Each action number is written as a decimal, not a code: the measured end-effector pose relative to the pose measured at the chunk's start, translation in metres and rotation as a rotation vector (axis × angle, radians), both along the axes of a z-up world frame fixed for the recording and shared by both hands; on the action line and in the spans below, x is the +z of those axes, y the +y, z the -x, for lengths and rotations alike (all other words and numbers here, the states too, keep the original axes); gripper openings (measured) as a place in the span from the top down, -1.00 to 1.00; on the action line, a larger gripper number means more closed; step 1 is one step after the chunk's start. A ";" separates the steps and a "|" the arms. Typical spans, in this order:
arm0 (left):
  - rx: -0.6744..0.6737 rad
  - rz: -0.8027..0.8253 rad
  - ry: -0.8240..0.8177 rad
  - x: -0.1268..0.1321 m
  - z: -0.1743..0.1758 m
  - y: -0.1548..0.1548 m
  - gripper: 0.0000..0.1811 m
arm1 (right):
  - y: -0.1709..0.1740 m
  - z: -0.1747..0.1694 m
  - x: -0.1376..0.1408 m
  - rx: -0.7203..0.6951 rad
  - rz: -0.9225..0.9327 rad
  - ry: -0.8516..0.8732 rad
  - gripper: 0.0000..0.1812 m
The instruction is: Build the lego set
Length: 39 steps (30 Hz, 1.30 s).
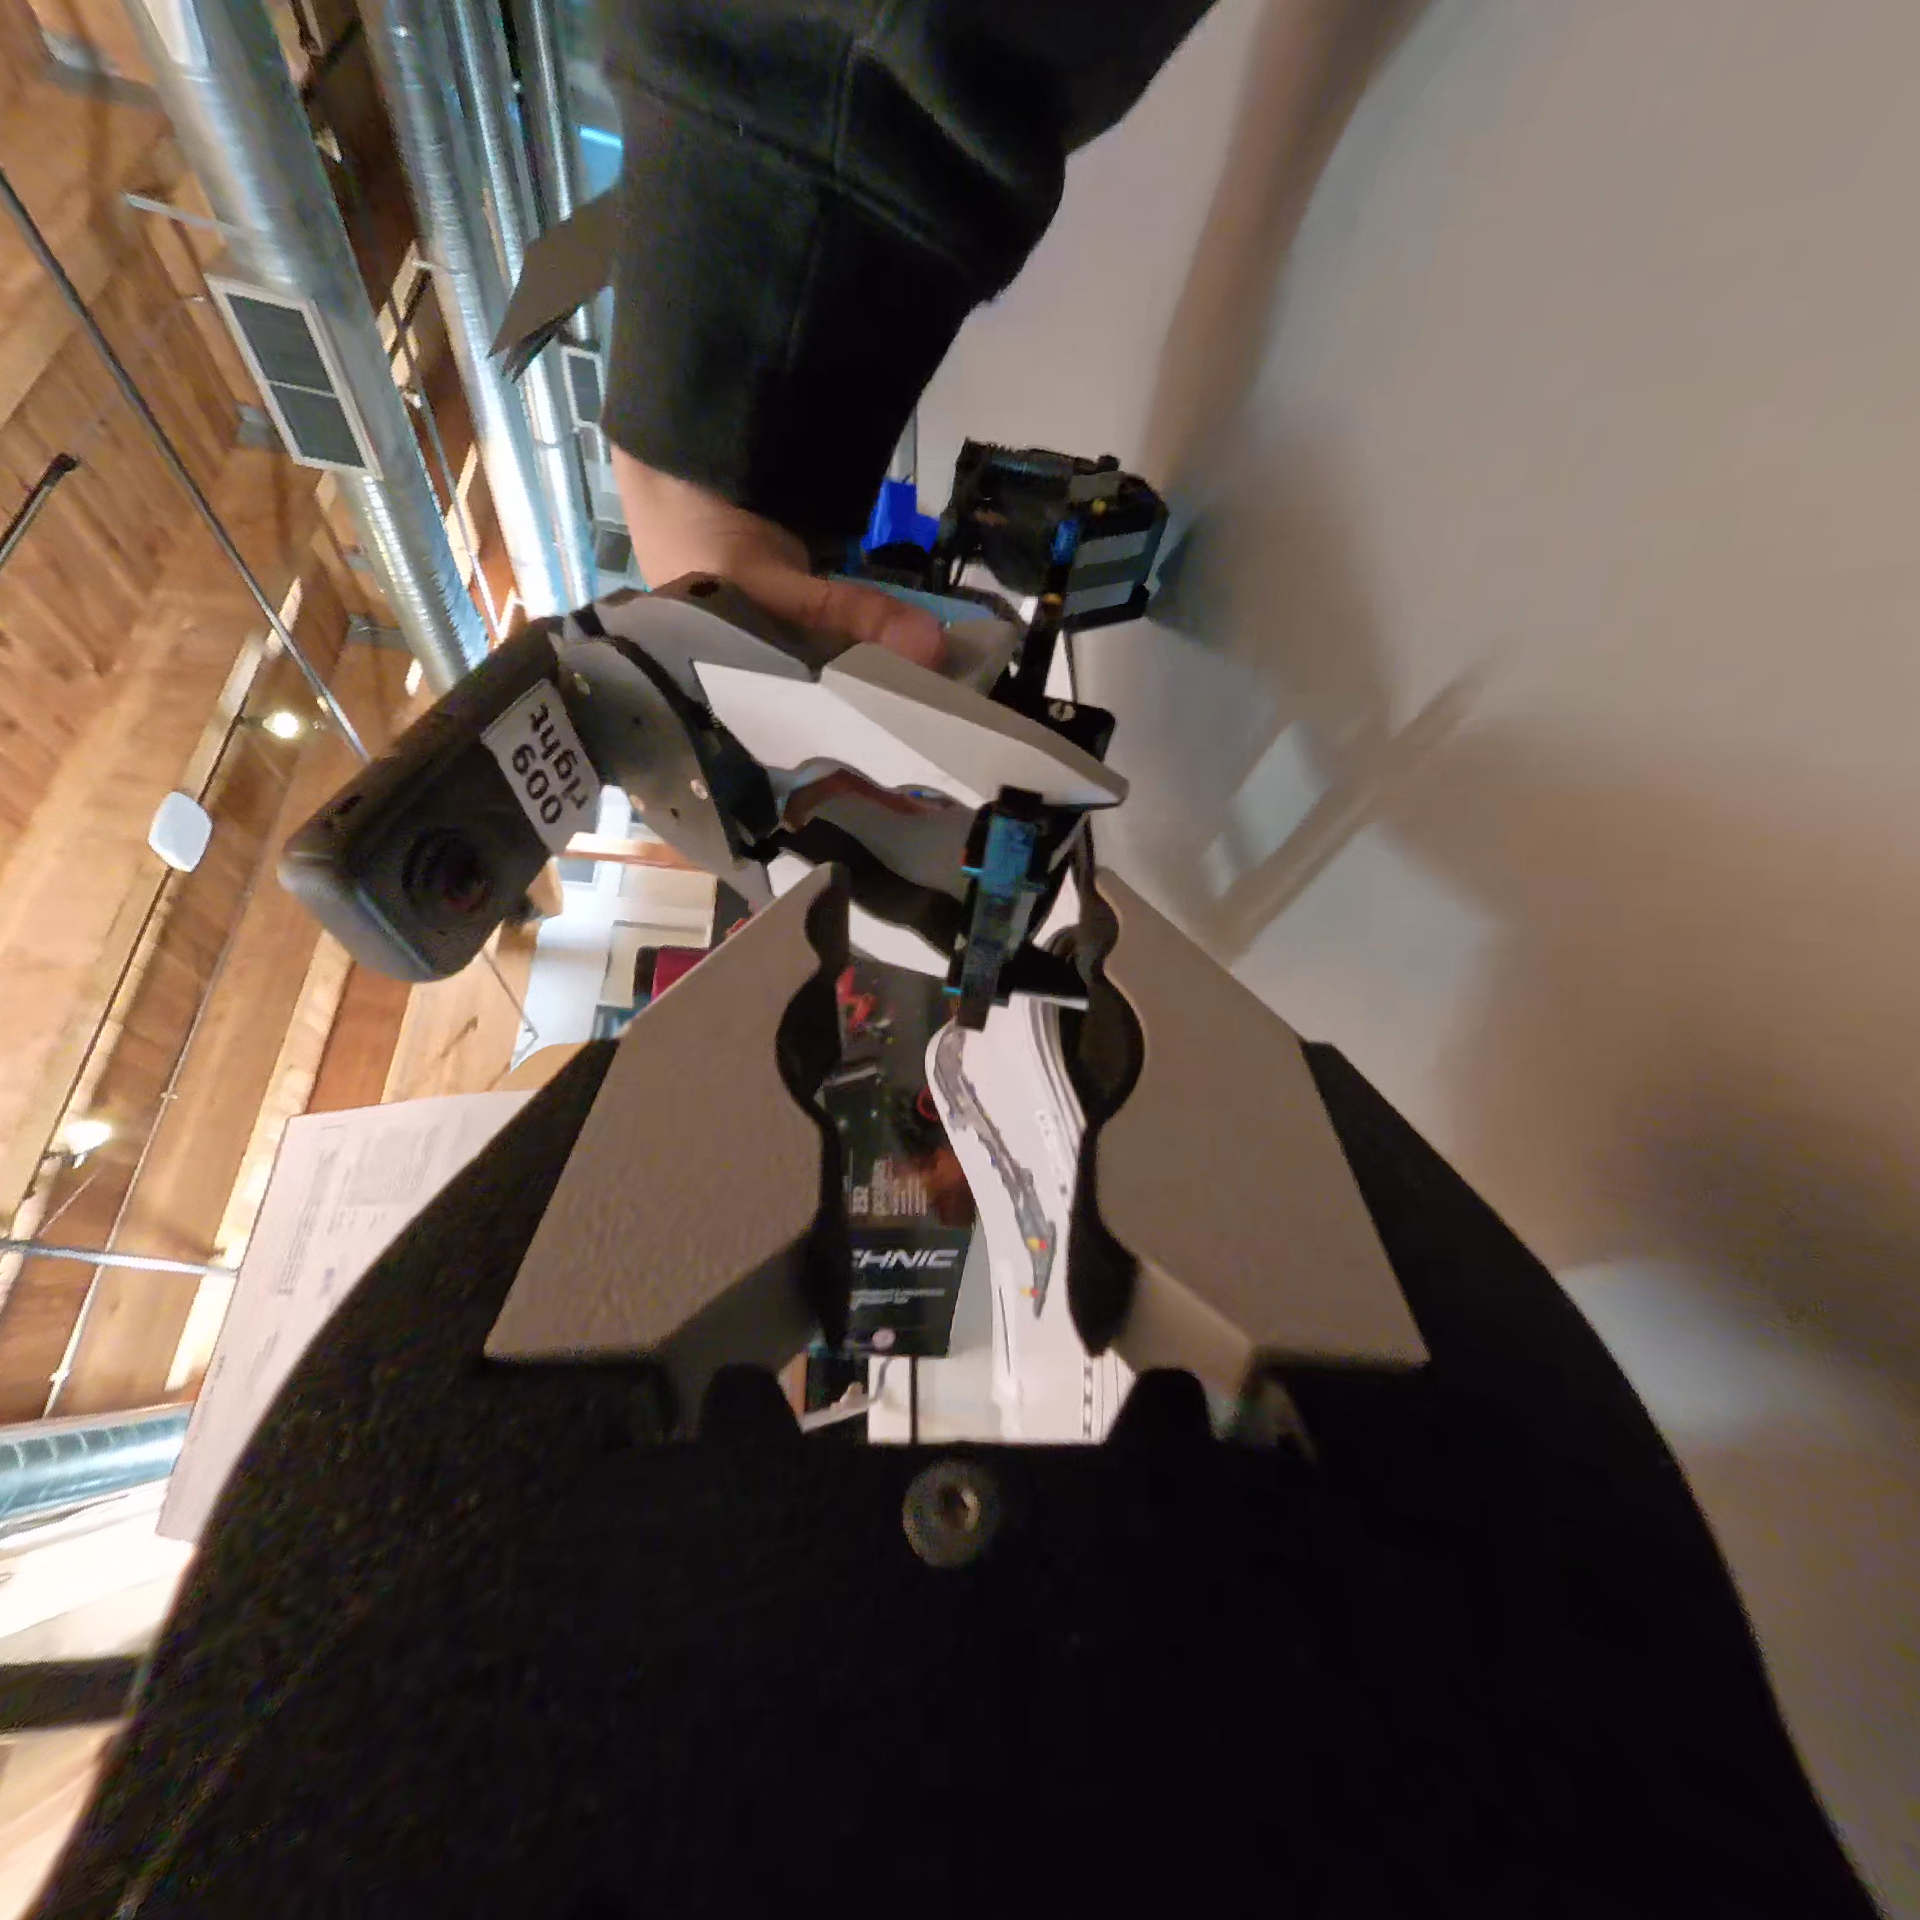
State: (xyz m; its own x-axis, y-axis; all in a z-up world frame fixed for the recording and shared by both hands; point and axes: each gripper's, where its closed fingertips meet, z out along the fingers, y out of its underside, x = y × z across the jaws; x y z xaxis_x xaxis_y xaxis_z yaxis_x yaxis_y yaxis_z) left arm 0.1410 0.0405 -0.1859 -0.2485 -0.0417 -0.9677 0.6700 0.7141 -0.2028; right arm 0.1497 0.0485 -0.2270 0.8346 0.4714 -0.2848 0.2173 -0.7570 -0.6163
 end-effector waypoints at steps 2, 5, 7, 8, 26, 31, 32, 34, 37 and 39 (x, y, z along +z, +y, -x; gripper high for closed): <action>0.031 0.027 0.027 0.000 -0.002 0.010 0.53 | 0.002 -0.002 -0.006 -0.024 0.015 -0.092 0.37; 0.088 0.133 0.121 0.001 -0.005 0.035 0.51 | 0.006 -0.012 -0.016 -0.107 0.047 -0.296 0.37; 0.141 0.185 0.193 -0.003 -0.010 0.052 0.52 | 0.008 -0.015 -0.019 -0.141 0.050 -0.387 0.37; 0.162 0.199 0.235 -0.007 -0.012 0.058 0.54 | 0.009 -0.016 -0.020 -0.159 0.059 -0.416 0.37; 0.337 0.453 0.497 -0.022 -0.046 0.099 0.60 | -0.095 -0.077 0.073 -0.638 -0.325 -0.536 -0.01; 0.358 0.466 0.515 -0.021 -0.055 0.099 0.63 | -0.099 -0.039 0.033 -0.474 -0.325 -0.175 0.07; 0.366 0.463 0.516 -0.022 -0.056 0.099 0.64 | -0.095 -0.030 0.026 -0.425 -0.334 -0.160 0.07; 0.384 0.456 0.514 -0.024 -0.058 0.100 0.65 | -0.090 -0.020 0.006 -0.353 -0.285 -0.162 0.01; 0.403 0.459 0.511 -0.025 -0.060 0.100 0.66 | -0.080 -0.018 -0.015 -0.319 -0.240 -0.177 0.04; 0.417 0.458 0.509 -0.026 -0.062 0.101 0.67 | -0.072 -0.014 -0.018 -0.288 -0.258 -0.172 0.16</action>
